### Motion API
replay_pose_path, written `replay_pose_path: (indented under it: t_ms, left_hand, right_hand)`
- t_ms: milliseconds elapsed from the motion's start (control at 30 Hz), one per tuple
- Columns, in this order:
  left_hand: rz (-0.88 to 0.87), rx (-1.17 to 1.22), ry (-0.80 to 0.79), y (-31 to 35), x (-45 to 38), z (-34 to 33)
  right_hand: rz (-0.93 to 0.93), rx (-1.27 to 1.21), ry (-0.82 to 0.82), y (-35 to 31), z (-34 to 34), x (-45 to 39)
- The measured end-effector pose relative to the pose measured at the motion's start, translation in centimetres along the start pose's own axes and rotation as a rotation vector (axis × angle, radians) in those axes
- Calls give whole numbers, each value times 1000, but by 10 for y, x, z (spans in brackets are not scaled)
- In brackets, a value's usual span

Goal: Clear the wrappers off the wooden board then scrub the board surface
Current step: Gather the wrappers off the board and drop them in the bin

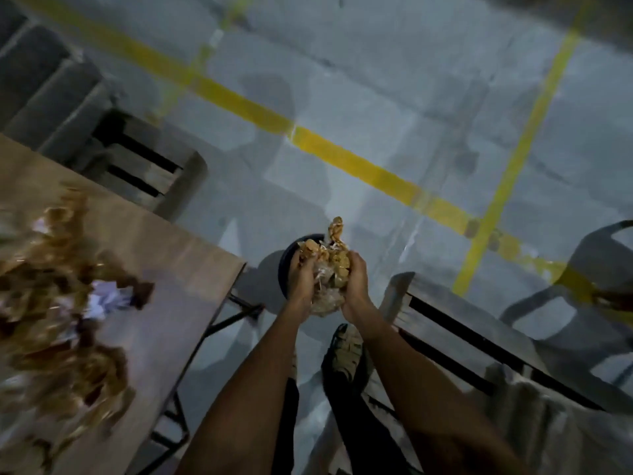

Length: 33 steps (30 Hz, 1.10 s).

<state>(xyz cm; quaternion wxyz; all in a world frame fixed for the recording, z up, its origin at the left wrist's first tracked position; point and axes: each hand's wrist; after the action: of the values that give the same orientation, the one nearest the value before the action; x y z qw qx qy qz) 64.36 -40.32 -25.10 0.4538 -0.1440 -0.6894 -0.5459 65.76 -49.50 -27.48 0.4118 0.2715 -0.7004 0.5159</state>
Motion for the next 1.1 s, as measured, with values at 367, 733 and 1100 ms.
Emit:
replay_pose_path:
  t_ms: [367,733,1100]
  left_hand:
    - [56,-80,142,-107,-150,4]
    - [43,-356,82,-52,-61,7]
    - [-227,-220,96,78,167,53]
  right_hand:
    - [52,123,143,78,29,-182]
    - [3,203,286,19,1,-90]
    - [227,292,53,-65,-46,162]
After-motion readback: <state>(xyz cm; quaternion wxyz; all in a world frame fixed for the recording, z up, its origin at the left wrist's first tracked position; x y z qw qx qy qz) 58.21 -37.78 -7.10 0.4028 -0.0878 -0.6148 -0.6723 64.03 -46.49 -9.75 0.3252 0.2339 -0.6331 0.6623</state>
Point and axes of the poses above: each hand's wrist, its own x-axis away from the middle knuckle, its own z-axis out of the back of the hand, y = z × x
